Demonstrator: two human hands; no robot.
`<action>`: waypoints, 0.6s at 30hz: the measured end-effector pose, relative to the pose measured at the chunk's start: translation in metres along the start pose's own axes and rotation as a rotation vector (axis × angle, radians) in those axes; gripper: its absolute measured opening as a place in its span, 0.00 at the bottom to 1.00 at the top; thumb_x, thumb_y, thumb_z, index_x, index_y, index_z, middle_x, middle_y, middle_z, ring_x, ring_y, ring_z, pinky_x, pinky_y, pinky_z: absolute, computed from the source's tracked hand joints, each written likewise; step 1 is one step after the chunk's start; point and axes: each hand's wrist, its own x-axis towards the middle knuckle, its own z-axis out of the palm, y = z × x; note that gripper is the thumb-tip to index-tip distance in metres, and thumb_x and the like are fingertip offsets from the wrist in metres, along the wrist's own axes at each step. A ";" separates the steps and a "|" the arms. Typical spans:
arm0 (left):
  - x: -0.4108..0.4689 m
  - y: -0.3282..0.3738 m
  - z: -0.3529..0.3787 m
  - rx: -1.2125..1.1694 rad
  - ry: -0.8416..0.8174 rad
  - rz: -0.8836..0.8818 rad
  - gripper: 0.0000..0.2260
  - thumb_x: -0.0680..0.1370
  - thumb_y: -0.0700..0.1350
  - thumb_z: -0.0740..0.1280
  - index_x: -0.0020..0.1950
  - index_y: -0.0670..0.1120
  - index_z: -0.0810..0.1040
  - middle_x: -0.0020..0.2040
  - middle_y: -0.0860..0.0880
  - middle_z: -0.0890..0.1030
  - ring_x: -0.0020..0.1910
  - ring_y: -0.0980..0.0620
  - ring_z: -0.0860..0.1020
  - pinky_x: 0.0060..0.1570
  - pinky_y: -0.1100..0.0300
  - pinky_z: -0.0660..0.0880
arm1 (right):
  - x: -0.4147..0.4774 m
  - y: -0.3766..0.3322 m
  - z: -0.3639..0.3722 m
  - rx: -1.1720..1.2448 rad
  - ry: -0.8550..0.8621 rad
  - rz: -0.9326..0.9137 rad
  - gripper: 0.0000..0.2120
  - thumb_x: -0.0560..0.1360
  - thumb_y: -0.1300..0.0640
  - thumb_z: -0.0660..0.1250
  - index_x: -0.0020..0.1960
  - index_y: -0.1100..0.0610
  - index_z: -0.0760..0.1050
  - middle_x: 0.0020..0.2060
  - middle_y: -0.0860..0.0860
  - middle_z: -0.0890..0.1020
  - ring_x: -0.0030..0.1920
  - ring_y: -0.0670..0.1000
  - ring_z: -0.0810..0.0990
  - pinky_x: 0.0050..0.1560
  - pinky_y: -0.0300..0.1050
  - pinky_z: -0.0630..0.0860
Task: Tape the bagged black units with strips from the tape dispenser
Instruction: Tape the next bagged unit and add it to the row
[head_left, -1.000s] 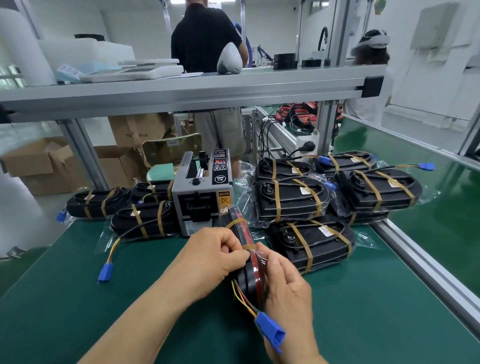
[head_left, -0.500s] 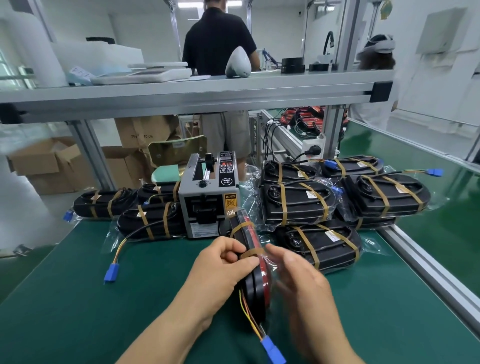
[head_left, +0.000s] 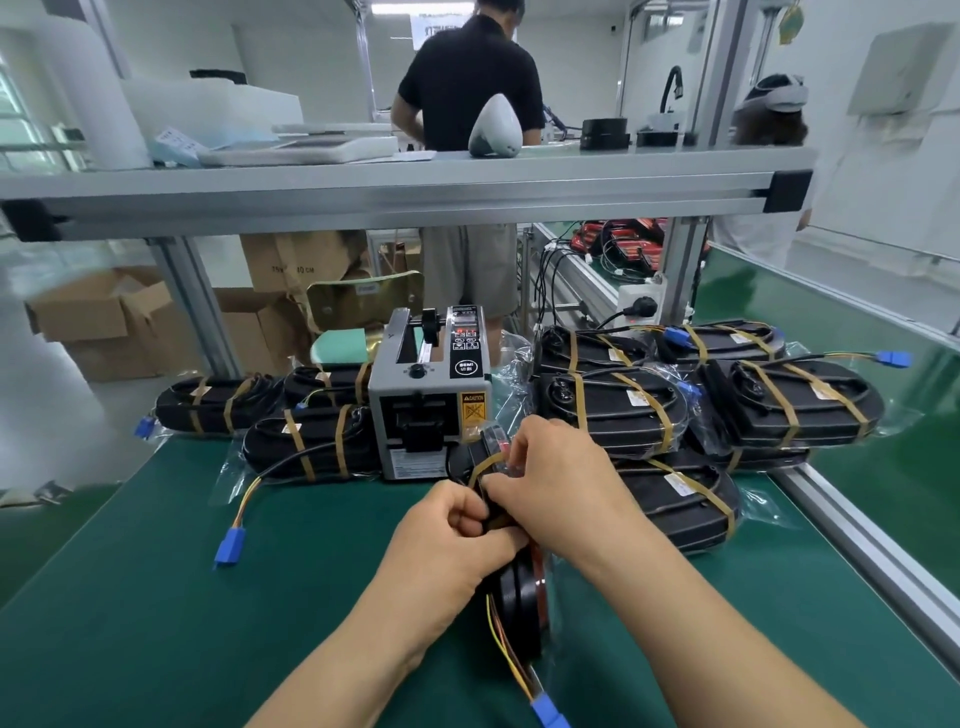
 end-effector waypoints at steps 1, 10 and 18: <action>0.000 0.000 0.000 0.001 -0.004 0.003 0.23 0.54 0.58 0.76 0.44 0.49 0.77 0.38 0.52 0.76 0.33 0.58 0.73 0.37 0.62 0.72 | 0.001 0.000 0.000 -0.018 0.012 -0.008 0.08 0.73 0.50 0.68 0.44 0.53 0.71 0.45 0.49 0.77 0.45 0.53 0.78 0.43 0.46 0.73; 0.001 -0.001 0.001 0.009 -0.019 0.007 0.25 0.53 0.60 0.74 0.44 0.51 0.76 0.40 0.52 0.76 0.37 0.55 0.73 0.41 0.59 0.74 | 0.008 0.015 -0.004 0.087 -0.043 0.036 0.12 0.80 0.52 0.64 0.40 0.56 0.73 0.36 0.51 0.80 0.38 0.53 0.77 0.39 0.46 0.73; 0.000 0.003 0.004 0.074 -0.012 0.007 0.24 0.52 0.63 0.73 0.43 0.54 0.76 0.37 0.55 0.76 0.34 0.58 0.73 0.40 0.58 0.75 | 0.029 0.009 0.003 0.030 0.066 0.011 0.20 0.70 0.35 0.70 0.41 0.51 0.70 0.37 0.46 0.77 0.37 0.47 0.75 0.32 0.44 0.68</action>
